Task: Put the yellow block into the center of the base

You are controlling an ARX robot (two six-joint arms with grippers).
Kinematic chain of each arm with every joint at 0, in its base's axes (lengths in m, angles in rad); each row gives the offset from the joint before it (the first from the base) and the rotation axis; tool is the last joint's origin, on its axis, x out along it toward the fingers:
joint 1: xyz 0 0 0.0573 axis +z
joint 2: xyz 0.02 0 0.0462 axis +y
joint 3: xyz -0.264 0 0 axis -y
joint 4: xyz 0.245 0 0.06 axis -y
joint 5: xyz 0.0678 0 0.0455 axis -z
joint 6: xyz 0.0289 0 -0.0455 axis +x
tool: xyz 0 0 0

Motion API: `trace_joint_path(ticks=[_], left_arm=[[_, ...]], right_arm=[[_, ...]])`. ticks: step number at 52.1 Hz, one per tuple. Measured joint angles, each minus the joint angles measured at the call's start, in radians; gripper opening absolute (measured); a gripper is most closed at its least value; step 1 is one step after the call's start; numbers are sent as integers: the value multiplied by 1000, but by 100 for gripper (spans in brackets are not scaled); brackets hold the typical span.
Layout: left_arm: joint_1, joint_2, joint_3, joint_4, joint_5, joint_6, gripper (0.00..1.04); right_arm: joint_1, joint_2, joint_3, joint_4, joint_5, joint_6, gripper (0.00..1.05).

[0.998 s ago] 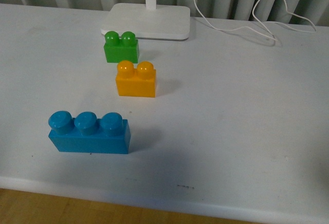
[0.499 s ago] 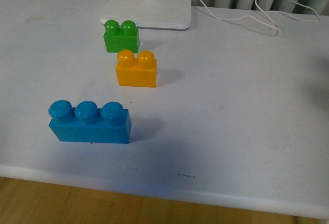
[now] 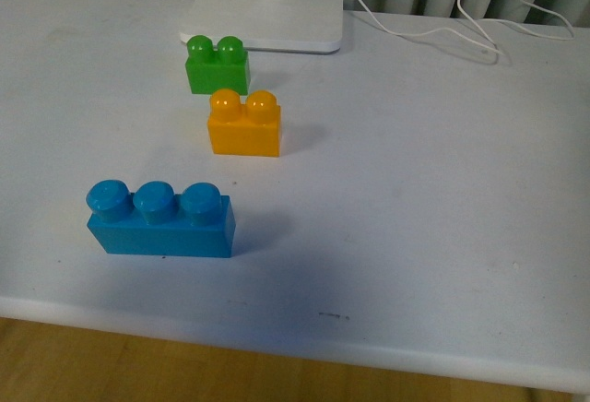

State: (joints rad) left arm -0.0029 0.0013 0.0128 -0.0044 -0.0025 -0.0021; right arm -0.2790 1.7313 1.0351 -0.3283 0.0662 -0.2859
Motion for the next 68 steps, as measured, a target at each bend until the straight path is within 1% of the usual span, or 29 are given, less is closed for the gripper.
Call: trace_joint_path(ticks=[7, 19, 34, 45, 60, 68], left_arm=[[0, 0, 0, 0, 0, 0, 98], [0, 0, 0, 0, 0, 0, 98], [0, 0, 0, 0, 0, 0, 98], [0, 0, 0, 0, 0, 0, 98], [0, 0, 0, 0, 0, 0, 98], [0, 0, 0, 0, 0, 0, 98]], right_arm=[[-16, 41, 26, -23, -17, -21, 95], [-33, 87, 61, -46, -33, -15, 95], [-42, 130, 81, -26, -15, 47, 95], [-56, 152, 98, -63, -34, 61, 95], [-53, 153, 79, -63, -88, 91, 95], [-25, 132, 32, -19, -84, 134, 95]])
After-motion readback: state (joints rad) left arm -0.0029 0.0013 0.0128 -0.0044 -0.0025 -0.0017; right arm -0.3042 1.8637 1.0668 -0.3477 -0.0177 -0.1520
